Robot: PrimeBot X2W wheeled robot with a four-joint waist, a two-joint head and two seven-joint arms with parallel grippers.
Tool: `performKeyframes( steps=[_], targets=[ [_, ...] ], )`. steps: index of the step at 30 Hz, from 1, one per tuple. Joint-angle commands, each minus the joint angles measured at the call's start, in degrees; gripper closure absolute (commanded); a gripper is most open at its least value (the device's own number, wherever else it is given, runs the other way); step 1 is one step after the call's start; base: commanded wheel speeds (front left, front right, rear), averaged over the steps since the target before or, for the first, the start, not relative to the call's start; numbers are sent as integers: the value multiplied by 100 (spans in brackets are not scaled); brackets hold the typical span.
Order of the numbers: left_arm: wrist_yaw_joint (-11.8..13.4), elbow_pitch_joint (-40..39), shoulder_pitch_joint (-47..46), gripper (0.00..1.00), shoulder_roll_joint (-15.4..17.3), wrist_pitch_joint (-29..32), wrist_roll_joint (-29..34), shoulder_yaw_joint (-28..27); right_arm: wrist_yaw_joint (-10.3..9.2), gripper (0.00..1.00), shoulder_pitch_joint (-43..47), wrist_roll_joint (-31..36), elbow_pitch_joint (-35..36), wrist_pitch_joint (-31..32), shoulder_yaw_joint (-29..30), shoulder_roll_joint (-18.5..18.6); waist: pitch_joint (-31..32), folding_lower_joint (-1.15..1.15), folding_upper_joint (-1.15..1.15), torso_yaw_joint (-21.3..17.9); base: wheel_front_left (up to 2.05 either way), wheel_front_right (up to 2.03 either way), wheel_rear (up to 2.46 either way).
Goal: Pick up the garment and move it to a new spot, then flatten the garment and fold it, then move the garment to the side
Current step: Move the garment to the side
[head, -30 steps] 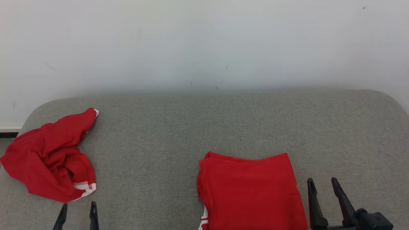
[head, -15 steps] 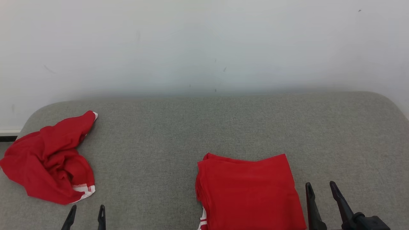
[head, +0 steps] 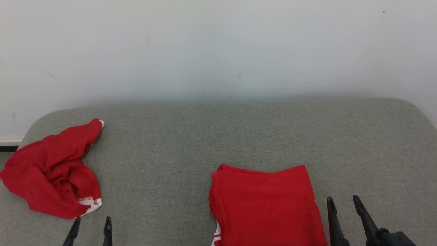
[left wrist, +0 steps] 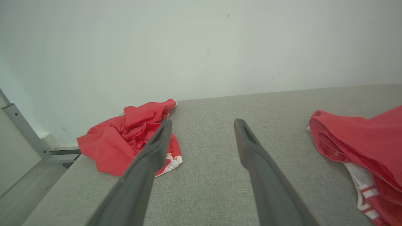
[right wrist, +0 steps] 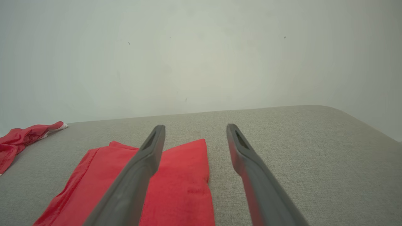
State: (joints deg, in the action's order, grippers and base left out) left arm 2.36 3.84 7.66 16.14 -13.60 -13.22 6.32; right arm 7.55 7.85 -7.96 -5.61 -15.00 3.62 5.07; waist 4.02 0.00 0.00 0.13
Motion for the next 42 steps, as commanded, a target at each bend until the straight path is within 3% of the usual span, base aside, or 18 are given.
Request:
performKeyframes(
  steps=[1,32,42],
  targets=[
    [22,-23,41,0,26,-3,-18,-15,-15,0,34,28,-12,-25,6,0,-3,0,0,1,0,0,0],
    [162,-75,86,0,90,6,-173,42,-15,0,46,22,-33,-25,32,28,-74,0,0,-4,0,0,0],
    [176,-27,-62,0,76,-12,-221,87,-15,0,-781,70,-243,246,-191,455,-153,0,0,57,0,0,0]
  ],
)
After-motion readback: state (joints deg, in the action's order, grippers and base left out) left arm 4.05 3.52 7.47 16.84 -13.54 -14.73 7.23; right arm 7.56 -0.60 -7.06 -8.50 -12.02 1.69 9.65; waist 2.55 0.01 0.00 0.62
